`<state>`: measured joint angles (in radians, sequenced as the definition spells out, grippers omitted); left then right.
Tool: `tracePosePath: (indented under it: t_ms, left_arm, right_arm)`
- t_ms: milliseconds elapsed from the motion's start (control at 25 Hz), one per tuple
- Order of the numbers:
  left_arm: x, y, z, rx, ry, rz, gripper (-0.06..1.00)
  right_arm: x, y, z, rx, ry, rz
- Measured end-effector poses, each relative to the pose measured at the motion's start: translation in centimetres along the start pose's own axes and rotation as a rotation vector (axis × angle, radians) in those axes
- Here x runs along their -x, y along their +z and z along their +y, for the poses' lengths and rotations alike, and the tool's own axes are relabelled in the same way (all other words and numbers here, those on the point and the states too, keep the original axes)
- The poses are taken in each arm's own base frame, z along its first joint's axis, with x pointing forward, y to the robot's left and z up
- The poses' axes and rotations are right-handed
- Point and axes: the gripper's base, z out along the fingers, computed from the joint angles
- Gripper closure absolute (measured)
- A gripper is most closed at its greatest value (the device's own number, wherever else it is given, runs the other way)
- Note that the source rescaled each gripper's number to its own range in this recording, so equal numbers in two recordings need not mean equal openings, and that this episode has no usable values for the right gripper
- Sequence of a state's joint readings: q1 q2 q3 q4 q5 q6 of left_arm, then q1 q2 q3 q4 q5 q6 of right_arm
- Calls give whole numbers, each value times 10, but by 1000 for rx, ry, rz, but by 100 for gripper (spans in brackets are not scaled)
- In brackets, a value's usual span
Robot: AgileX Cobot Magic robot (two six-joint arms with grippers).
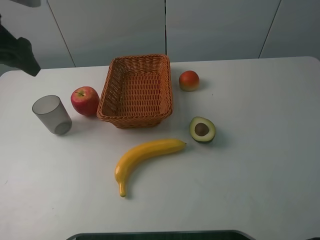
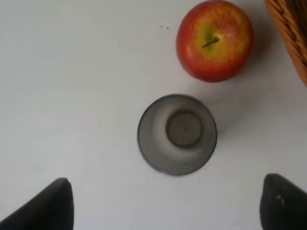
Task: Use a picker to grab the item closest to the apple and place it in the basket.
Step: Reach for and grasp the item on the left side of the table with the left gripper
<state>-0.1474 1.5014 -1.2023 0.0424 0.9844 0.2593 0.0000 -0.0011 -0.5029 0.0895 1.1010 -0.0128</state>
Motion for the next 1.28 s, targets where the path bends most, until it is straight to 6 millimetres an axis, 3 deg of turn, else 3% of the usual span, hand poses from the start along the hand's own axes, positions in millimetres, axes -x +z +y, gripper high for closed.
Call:
tracePosePath:
  t_ms: [160, 280, 600, 880, 1280]
  left_arm:
    - [14, 36, -15, -49, 108, 109, -5]
    - [15, 50, -19, -59, 139, 165, -5]
    - [8, 56, -21, -74, 140, 221, -5]
    - [-13, 85, -27, -61, 156, 203, -5]
    - [-8, 92, -26, -32, 132, 101, -5]
  right_arm:
    - [0, 0, 0, 0, 0, 0]
    - [0, 0, 0, 0, 0, 0]
    - [0, 0, 0, 0, 0, 0]
    - [0, 0, 0, 0, 0, 0]
    - [0, 0, 0, 0, 0, 0]
